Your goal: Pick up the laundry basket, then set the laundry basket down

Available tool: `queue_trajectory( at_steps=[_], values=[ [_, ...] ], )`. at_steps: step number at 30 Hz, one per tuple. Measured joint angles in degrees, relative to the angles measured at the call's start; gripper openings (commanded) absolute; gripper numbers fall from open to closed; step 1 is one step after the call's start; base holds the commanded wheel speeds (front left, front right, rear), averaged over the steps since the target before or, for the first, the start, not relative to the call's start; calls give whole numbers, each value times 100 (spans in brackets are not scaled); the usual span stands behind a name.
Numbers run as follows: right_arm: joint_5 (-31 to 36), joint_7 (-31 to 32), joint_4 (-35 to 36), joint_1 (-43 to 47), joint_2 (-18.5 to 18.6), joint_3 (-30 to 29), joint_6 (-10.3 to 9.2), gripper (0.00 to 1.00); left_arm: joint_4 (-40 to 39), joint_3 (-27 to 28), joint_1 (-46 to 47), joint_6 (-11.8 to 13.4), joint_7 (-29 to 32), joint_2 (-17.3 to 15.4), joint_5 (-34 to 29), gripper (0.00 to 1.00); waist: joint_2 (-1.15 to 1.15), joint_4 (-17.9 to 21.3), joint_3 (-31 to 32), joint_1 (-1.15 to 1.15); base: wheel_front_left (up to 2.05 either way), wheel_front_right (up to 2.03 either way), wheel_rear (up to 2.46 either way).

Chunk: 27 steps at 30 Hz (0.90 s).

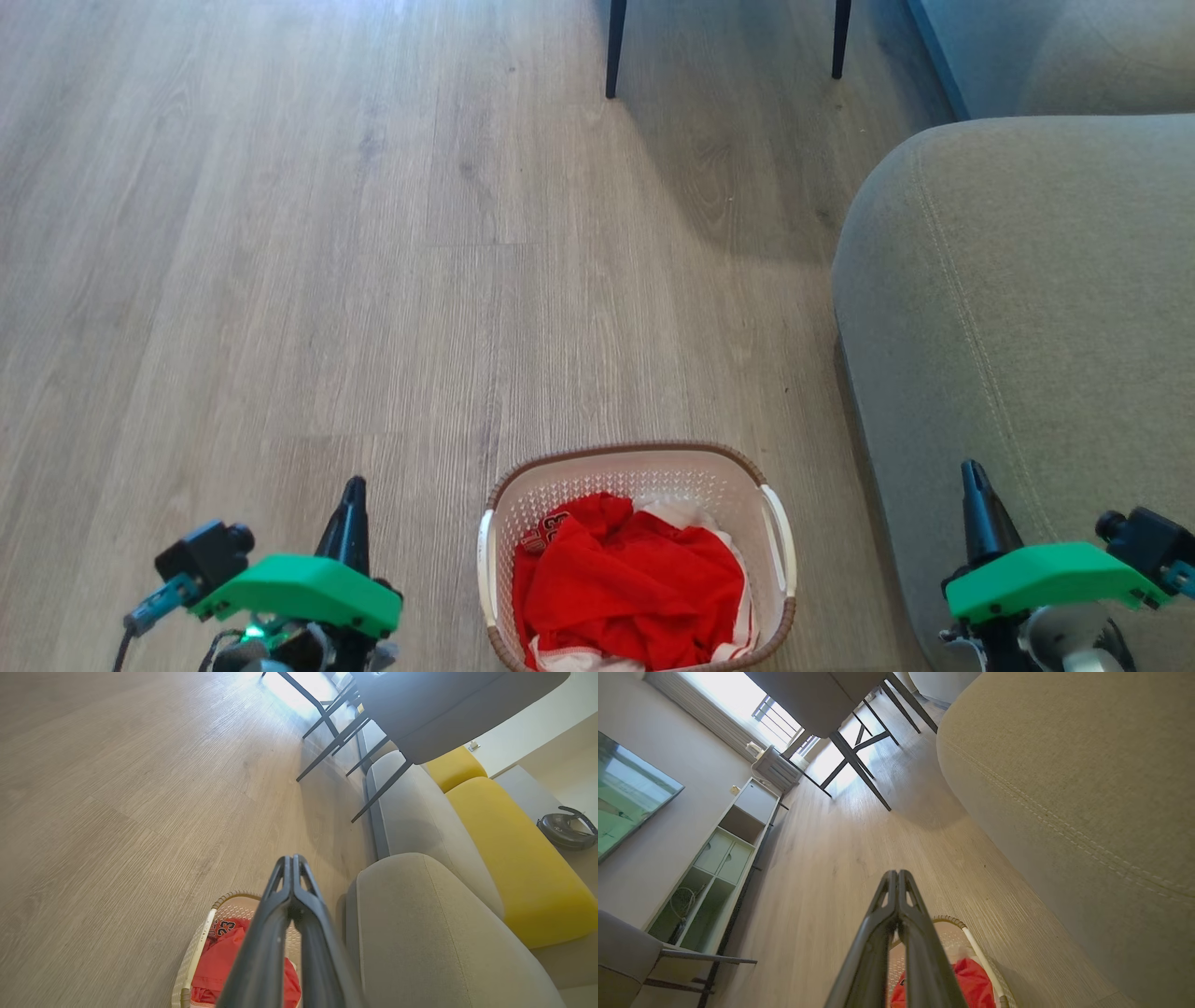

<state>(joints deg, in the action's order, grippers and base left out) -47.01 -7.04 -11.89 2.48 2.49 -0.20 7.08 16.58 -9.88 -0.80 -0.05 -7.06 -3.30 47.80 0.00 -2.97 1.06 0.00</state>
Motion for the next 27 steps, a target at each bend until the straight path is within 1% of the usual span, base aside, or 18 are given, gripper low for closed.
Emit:
queue_trajectory(
  at_steps=[27],
  values=[
    [-1690,448,-125,-193,9,-198,0,0,-32,467,115,-253,426,-4,1678,0,0,110,-46,0,0,0,0]
  ],
)
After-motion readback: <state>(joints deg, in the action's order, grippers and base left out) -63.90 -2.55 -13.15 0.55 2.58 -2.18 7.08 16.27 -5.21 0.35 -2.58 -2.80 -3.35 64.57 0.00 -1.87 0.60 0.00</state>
